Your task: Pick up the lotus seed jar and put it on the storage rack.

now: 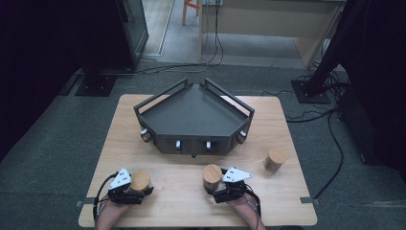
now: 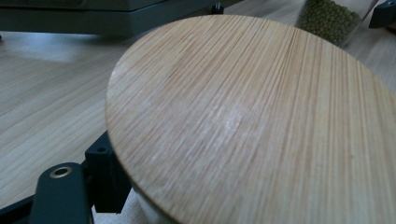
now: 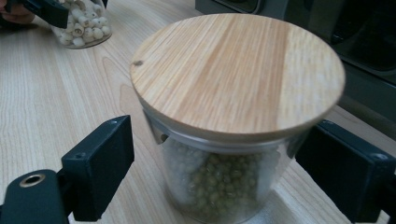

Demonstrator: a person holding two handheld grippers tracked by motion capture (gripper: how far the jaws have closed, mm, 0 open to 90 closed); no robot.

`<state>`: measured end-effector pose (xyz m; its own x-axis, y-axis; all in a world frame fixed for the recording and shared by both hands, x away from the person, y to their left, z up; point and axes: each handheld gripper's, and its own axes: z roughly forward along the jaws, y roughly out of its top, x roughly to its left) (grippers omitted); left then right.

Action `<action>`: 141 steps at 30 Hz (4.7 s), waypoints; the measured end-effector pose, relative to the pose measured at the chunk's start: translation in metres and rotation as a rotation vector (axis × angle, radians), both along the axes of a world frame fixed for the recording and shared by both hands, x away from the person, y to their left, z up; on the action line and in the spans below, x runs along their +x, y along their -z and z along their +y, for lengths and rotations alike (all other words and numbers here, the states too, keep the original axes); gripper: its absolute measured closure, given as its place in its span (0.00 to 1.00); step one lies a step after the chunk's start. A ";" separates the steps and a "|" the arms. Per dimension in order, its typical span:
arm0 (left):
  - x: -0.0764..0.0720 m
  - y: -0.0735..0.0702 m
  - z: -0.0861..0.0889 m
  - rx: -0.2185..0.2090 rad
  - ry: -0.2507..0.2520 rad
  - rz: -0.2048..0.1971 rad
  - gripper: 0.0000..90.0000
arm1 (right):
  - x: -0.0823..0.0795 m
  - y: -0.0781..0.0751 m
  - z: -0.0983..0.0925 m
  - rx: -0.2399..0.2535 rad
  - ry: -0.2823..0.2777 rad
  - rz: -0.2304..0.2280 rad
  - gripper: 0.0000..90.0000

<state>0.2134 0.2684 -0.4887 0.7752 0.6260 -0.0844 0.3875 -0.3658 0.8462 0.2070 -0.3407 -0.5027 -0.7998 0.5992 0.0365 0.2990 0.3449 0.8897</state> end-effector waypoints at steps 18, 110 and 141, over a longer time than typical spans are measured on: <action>-0.001 -0.002 -0.004 0.012 -0.018 0.012 0.23 | 0.001 -0.001 0.000 -0.004 0.000 0.004 0.13; 0.014 -0.079 -0.020 0.001 -0.054 0.000 0.28 | 0.001 -0.003 -0.001 0.000 -0.009 0.009 0.13; 0.054 -0.134 -0.041 0.053 -0.027 -0.026 0.28 | 0.003 -0.003 -0.001 0.005 -0.019 0.020 0.13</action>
<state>0.2678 0.2275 -0.3550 0.7594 0.6500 -0.0303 0.3758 -0.4001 0.8359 0.2097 -0.3416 -0.4994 -0.8103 0.5834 0.0552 0.3098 0.3465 0.8854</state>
